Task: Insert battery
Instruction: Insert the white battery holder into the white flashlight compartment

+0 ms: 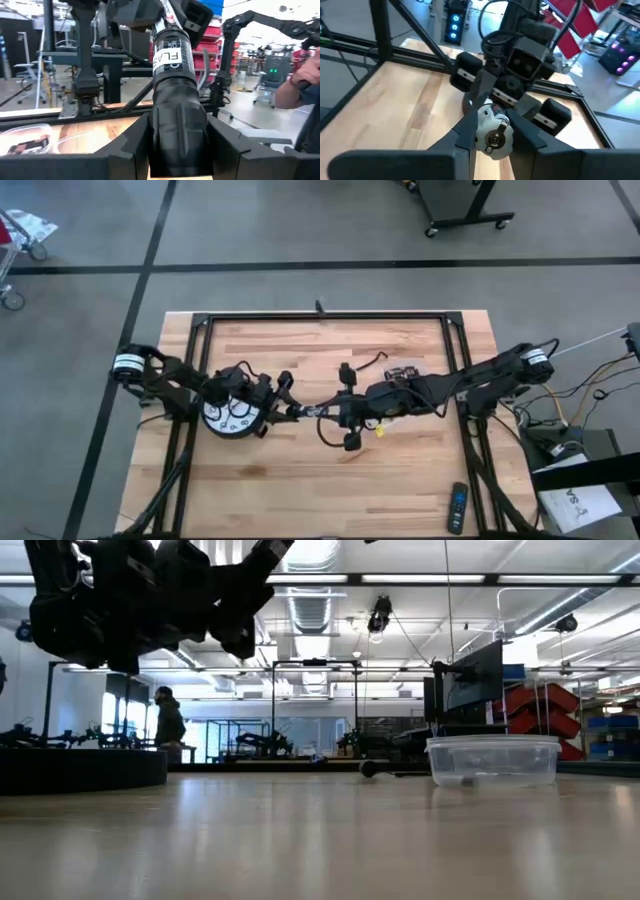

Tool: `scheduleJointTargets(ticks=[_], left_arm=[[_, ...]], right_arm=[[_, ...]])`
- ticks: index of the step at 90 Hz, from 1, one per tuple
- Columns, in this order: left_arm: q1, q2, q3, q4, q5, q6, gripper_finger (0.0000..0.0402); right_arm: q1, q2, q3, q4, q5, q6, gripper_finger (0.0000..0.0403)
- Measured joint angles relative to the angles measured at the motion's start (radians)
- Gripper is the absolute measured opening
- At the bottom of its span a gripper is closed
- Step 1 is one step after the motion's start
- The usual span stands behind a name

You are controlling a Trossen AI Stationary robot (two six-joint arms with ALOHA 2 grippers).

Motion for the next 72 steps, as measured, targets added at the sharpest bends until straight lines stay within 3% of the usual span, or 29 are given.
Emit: scheduleJointTargets(ticks=[72], left_arm=[[0.005, -0.004, -0.009, -0.025, -0.005, 0.0, 0.0128]], right_arm=[[0.002, -0.023, -0.001, -0.066, 0.046, 0.021, 0.0052]])
